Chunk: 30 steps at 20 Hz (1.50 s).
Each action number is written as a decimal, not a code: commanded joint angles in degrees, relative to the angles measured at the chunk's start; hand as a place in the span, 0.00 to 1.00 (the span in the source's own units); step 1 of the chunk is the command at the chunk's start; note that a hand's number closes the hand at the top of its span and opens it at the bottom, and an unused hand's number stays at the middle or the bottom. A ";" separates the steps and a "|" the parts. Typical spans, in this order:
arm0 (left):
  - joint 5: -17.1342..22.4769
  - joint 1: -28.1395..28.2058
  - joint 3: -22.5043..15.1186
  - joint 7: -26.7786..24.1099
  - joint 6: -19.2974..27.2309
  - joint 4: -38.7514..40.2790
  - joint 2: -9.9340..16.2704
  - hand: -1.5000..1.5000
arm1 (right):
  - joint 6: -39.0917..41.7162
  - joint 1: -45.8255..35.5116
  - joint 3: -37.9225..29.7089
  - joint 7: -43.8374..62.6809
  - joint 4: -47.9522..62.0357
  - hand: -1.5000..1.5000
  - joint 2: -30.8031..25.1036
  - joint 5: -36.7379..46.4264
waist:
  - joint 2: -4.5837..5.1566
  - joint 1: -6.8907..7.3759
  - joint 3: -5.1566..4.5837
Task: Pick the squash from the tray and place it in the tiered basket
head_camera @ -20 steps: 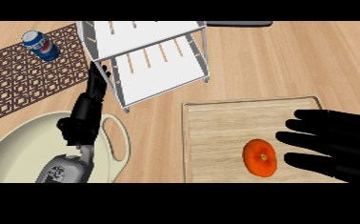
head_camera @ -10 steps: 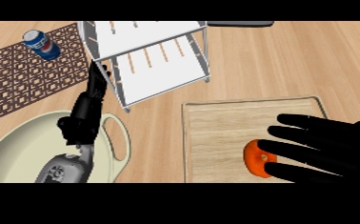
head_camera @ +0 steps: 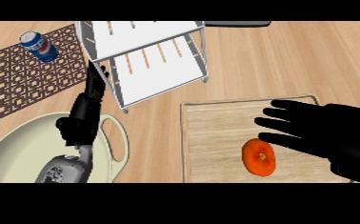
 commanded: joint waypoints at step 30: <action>-3.51 2.08 0.30 1.30 -3.54 -0.62 -3.61 0.50 | -8.04 -4.09 15.12 -12.35 19.12 0.00 6.84 13.80 | -0.23 -0.77 -0.22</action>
